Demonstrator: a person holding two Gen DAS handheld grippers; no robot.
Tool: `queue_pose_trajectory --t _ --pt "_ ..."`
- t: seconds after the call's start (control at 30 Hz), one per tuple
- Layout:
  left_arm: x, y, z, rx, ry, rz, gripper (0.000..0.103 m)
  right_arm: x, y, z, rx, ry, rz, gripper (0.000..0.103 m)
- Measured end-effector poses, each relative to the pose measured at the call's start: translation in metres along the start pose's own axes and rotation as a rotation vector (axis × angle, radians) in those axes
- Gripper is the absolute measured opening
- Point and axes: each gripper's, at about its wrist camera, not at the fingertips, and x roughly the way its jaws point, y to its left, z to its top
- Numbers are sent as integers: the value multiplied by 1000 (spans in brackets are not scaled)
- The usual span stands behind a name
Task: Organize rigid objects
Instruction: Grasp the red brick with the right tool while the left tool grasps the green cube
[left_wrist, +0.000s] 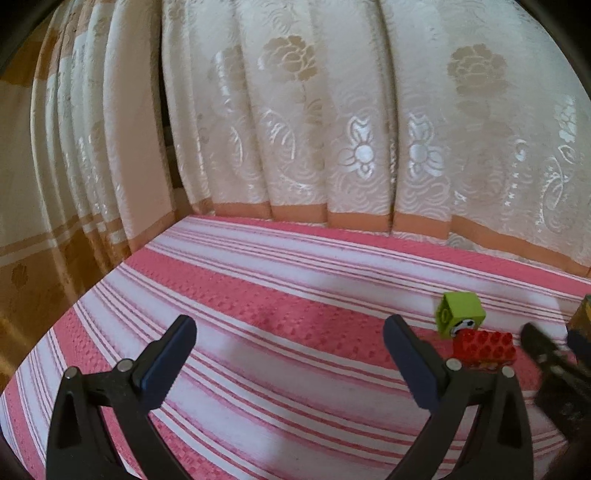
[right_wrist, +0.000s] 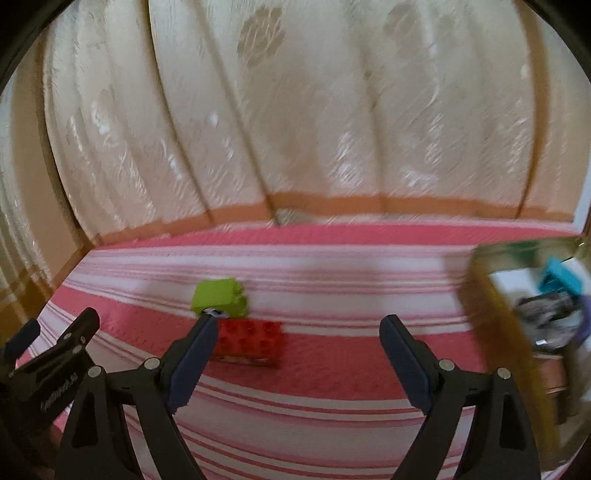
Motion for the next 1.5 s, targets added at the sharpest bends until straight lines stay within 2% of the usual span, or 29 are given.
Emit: queue_pose_trajectory --t 0.2,0.33,0.53,0.6,0.67,0.77,0.83,1.13,1.23,1.33,1.43,1.47,1.5 --pt "4 7 0 -21 25 35 102 31 33 0 -37 119 28 88" --pt "5 6 0 -16 28 30 102 54 41 -3 -54 228 28 68" --pt "5 5 -1 -10 33 13 102 48 23 -5 -24 208 36 67" --pt "6 4 -1 -5 39 2 102 39 7 -5 2 172 31 67" --pt "6 2 -1 -7 37 -23 102 25 -10 -2 14 97 -8 67" --pt "2 -9 -1 -14 28 -114 102 15 -25 6 -16 12 -87 67" --pt "3 -24 -1 8 39 -169 102 14 -34 10 3 -16 -107 67" --pt "30 -86 12 30 120 -295 100 -14 -39 21 -44 -220 -229 68" --pt "42 -107 15 51 166 -328 93 -16 -39 23 -40 -241 -239 68" --pt "58 -120 17 57 229 -329 88 -13 -41 24 -26 -234 -246 68" --pt "78 -124 15 34 327 -320 74 -8 -43 24 -13 -206 -239 68" --pt "76 -124 15 34 315 -321 74 -6 -44 24 -12 -195 -235 68" --pt "77 -124 15 35 316 -329 64 -4 -42 23 -11 -193 -233 68"
